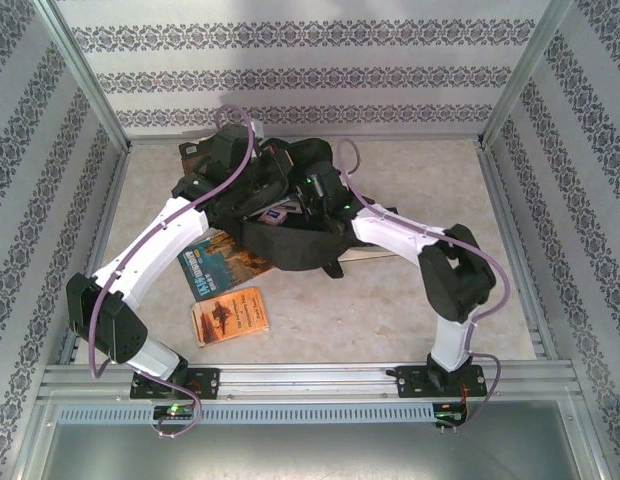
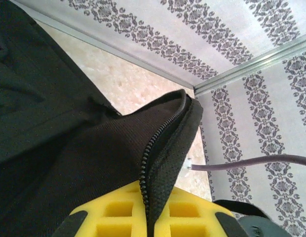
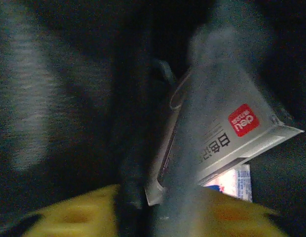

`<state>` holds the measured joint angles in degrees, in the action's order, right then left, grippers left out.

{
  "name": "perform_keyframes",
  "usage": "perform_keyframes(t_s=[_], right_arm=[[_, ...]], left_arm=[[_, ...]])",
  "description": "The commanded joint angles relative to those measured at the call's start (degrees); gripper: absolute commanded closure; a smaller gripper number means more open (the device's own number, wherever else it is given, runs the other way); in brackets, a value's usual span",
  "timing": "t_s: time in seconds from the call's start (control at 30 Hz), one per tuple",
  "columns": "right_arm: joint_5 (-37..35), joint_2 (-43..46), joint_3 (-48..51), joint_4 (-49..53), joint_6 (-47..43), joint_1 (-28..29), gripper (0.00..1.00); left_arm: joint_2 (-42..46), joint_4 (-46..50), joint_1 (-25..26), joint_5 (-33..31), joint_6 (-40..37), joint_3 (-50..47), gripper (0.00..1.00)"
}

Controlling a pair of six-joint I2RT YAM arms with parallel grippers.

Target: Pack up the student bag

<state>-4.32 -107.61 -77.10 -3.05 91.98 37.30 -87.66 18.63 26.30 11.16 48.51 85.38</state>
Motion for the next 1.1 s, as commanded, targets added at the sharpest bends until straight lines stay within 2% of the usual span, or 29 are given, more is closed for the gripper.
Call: perform_keyframes(t_s=[0.0, 0.1, 0.27, 0.43, 0.67, 0.97, 1.07], right_arm=[[3.54, -0.67, -1.9, -6.0, 0.34, 0.54, 0.43], [4.37, 1.6, -0.11, -5.52, -1.97, 0.0, 0.37], [9.73, 4.65, 1.6, -4.86, -9.46, -1.5, 0.29], [15.48, 7.35, 2.88, -2.39, -16.06, -3.18, 0.25], [18.94, 13.18, -2.49, 15.84, -32.9, -4.82, 0.25], [22.75, 17.29, -1.56, 24.79, -38.02, -8.89, 0.28], [20.62, 18.46, -2.06, 30.21, -41.06, -9.5, 0.33]], left_arm=[[1.77, -8.41, -1.26, -0.45, 1.91, 1.09, 1.0], [2.35, -8.59, -1.83, -0.35, 2.03, -0.06, 1.0], [3.04, -9.32, -2.64, -0.17, 2.31, -2.25, 1.0], [4.31, -9.39, -4.04, -0.52, 2.38, -4.49, 1.0], [5.39, -8.66, -4.56, -0.89, 1.53, -6.56, 1.0], [5.12, -9.38, -4.56, 0.2, 1.51, -7.43, 1.0], [4.87, -8.92, -4.59, 0.68, 1.25, -7.1, 1.0]])
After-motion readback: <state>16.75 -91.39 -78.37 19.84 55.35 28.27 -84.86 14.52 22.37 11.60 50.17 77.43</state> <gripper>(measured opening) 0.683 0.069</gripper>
